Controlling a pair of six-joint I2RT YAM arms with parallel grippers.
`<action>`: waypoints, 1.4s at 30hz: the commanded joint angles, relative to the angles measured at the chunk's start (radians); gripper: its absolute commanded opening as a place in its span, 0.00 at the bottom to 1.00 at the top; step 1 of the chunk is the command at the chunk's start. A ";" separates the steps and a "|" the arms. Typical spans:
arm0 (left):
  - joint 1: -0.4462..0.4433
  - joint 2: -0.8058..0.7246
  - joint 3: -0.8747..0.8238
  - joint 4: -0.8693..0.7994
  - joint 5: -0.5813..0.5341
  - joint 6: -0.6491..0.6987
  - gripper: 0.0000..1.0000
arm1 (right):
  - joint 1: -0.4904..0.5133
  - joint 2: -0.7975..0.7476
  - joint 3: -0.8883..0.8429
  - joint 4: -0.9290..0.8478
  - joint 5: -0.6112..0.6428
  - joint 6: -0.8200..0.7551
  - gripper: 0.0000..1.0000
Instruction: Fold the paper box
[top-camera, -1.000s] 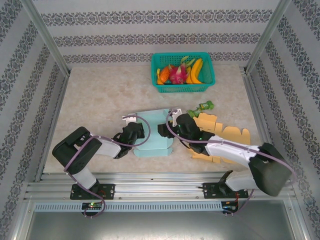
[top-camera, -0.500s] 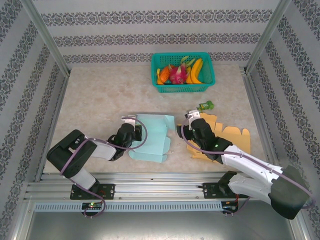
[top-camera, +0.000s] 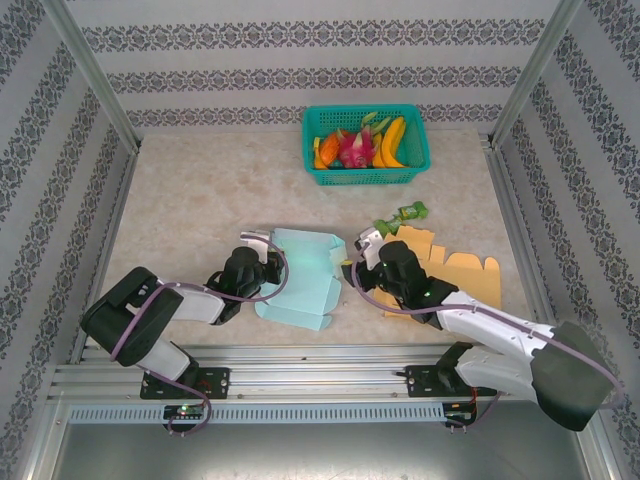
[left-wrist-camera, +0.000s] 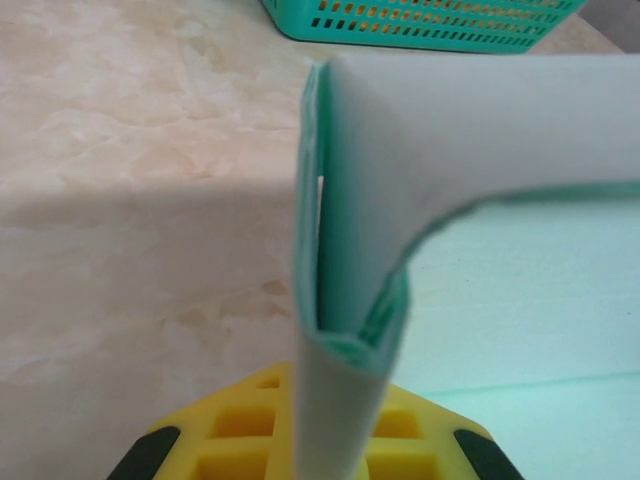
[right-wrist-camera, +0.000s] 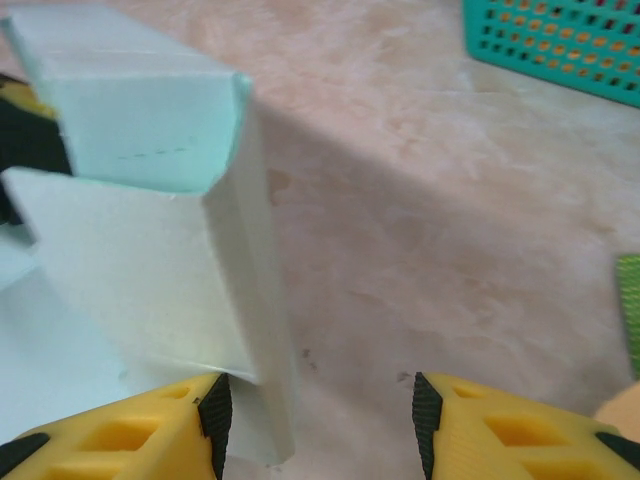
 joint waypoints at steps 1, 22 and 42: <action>0.010 -0.031 -0.005 0.047 0.063 0.014 0.00 | 0.016 0.021 0.033 0.042 -0.065 -0.028 0.52; -0.055 -0.049 0.037 -0.045 -0.097 -0.022 0.00 | 0.084 0.167 0.130 0.093 0.151 0.061 0.51; -0.199 -0.068 0.065 -0.179 -0.474 -0.076 0.00 | 0.152 0.422 0.210 0.281 0.380 0.117 0.46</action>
